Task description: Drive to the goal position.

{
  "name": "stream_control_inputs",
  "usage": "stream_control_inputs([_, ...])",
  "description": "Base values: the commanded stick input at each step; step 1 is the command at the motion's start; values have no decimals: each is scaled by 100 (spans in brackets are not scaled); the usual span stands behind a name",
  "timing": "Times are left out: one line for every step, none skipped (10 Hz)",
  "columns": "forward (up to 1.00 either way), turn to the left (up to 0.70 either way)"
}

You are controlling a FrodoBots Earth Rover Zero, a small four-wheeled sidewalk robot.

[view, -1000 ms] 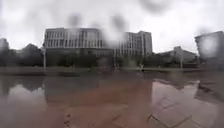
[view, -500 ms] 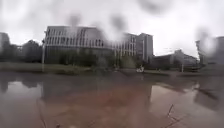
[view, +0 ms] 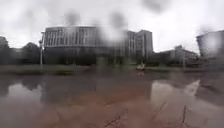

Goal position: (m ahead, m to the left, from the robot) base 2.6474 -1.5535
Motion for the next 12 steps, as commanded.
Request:
stream_control_inputs([70,0])
stream_control_inputs([70,0])
stream_control_inputs([70,0])
stream_control_inputs([70,0])
stream_control_inputs([70,0])
stream_control_inputs([70,0])
stream_control_inputs([70,0])
stream_control_inputs([70,0])
stream_control_inputs([70,0])
stream_control_inputs([70,0])
stream_control_inputs([70,0])
stream_control_inputs([70,0])
